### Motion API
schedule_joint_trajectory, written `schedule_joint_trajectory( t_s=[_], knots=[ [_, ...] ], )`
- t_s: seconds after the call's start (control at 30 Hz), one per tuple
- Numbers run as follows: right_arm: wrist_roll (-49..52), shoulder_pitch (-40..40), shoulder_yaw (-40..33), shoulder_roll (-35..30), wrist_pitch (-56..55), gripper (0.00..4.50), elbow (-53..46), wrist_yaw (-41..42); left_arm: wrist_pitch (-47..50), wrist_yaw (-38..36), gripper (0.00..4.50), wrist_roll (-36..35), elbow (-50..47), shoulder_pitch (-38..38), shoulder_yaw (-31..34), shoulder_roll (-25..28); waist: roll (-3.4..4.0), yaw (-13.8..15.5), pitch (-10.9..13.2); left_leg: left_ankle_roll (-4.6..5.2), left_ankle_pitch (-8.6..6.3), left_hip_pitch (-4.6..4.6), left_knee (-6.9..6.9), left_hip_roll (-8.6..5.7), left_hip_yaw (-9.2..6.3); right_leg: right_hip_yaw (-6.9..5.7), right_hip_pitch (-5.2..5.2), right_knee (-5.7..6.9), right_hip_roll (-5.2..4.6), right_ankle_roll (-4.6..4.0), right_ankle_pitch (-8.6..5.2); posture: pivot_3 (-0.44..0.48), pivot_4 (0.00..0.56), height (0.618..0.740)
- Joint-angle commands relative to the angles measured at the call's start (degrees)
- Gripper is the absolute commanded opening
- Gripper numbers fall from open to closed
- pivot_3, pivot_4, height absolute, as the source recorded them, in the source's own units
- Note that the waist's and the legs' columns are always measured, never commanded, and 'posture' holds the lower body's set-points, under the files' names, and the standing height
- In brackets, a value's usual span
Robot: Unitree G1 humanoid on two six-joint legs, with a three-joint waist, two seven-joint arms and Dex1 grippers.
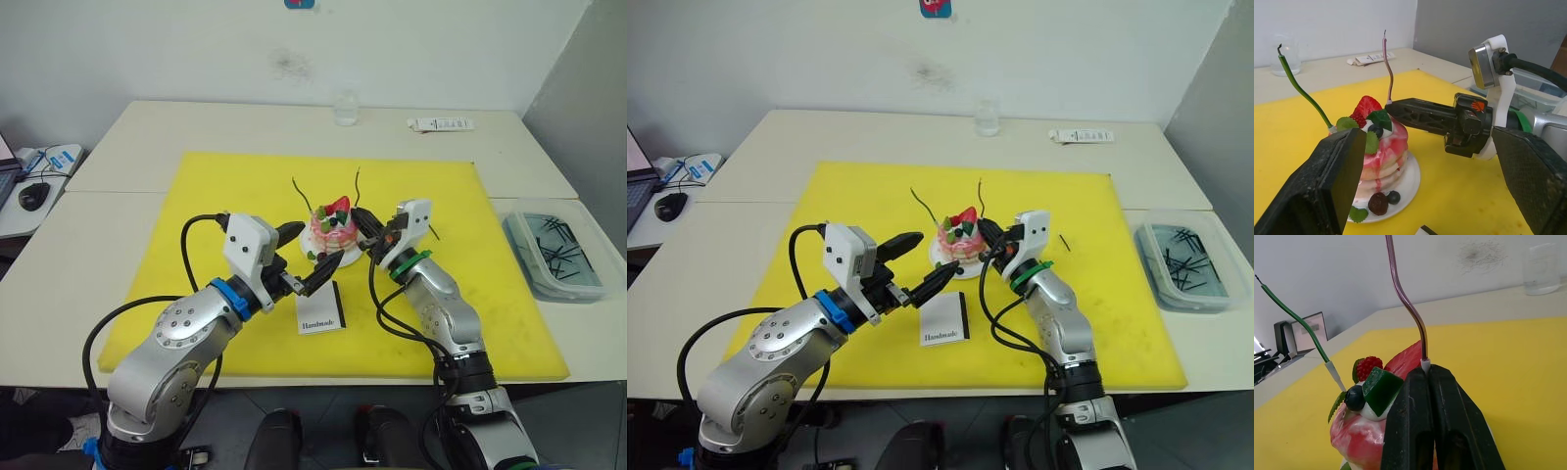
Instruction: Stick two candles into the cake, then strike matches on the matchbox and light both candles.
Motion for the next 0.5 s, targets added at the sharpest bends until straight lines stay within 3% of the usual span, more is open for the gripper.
schedule_joint_trajectory(
  t_s=[0.03, 0.07, 0.3, 0.5],
  knots=[
    [0.5, -1.0, -0.2, -0.2, -0.6, 1.03, -2.0, 0.7, -1.7, -0.6, 4.50, 0.3, -0.6, -0.7, 0.4, 0.3, 0.00, 0.0, 0.0, 0.00, 0.00, 0.00, 0.00, 0.00, 0.00, 0.00, 0.00, 0.00, 0.00, 0.00, 0.00, 0.000, 0.150, 0.740],
    [0.5, -1.1, -0.3, -0.3, -0.7, 1.33, -1.9, 0.6, -1.8, -0.7, 4.50, 0.4, -0.5, -0.7, 0.4, 0.3, 0.00, 0.0, 0.0, 0.00, 0.00, 0.00, 0.00, 0.00, 0.00, 0.01, 0.00, 0.00, 0.00, 0.00, 0.00, 0.000, 0.150, 0.740],
    [1.1, -1.1, -1.1, -1.7, -0.1, 1.33, -3.5, 0.5, -2.2, -0.7, 4.50, 0.5, -0.2, -1.2, -0.1, 0.1, 0.00, 0.0, 0.0, 0.00, 0.00, -0.01, 0.00, 0.00, 0.01, 0.01, 0.00, -0.01, 0.00, 0.00, 0.00, 0.000, 0.150, 0.740],
    [4.1, 0.8, -1.8, -5.0, 4.6, 1.33, -10.7, 2.0, -2.3, -1.6, 4.50, 0.5, 0.1, -1.1, 0.4, 0.8, 0.01, 0.0, 0.0, 0.00, 0.00, -0.02, -0.02, 0.00, 0.01, -0.01, 0.00, -0.03, 0.00, 0.00, 0.00, 0.000, 0.150, 0.740]
  ],
)
